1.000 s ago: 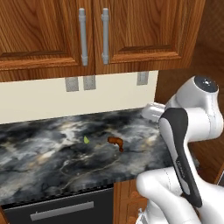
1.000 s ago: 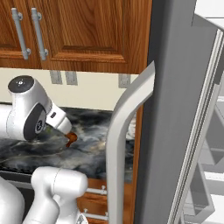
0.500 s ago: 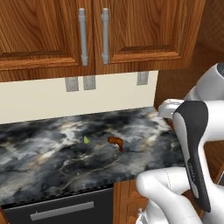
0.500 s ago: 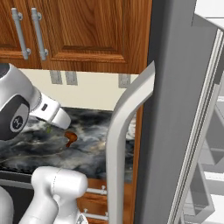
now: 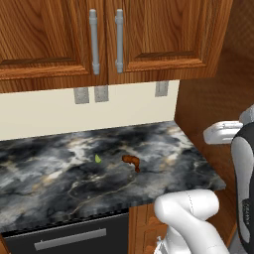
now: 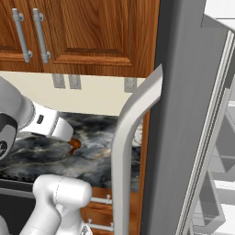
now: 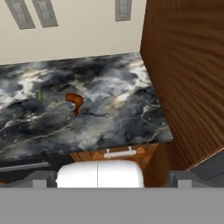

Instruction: Open the fridge, remove the mango, lemon wedge, and chicken drumstick, and place them on any counter.

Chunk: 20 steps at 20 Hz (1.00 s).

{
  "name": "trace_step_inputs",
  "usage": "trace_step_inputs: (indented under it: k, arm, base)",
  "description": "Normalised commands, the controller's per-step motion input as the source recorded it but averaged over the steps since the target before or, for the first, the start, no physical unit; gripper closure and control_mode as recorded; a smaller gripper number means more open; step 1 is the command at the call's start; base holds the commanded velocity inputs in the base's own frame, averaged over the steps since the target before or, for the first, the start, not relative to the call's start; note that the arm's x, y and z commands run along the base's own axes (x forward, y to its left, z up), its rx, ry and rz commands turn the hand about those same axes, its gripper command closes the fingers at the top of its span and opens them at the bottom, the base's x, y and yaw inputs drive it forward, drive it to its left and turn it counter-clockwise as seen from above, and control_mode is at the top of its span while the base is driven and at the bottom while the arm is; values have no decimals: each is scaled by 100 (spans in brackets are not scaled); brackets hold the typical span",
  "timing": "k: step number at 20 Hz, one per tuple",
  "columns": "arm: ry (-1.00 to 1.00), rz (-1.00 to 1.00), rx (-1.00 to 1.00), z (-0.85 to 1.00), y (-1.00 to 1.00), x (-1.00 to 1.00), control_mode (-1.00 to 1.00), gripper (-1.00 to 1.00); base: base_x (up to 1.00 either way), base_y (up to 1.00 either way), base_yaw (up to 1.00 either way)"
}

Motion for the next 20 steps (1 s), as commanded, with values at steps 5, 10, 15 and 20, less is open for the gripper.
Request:
trace_step_inputs:
  k: [5, 10, 15, 20]
  arm:
    - [-3, 14, -1, 0, 0, -2, -100, -100]
    - [1, 4, 0, -1, 0, 0, -100, -100]
    - [2, 0, 0, 0, 0, 2, 100, -100]
    - [0, 0, 0, 0, 0, 0, 100, -100]
  base:
    - [0, 0, 0]
    - [0, 0, 0]
    - [-1, 0, 0]
    - [-52, 0, 0]
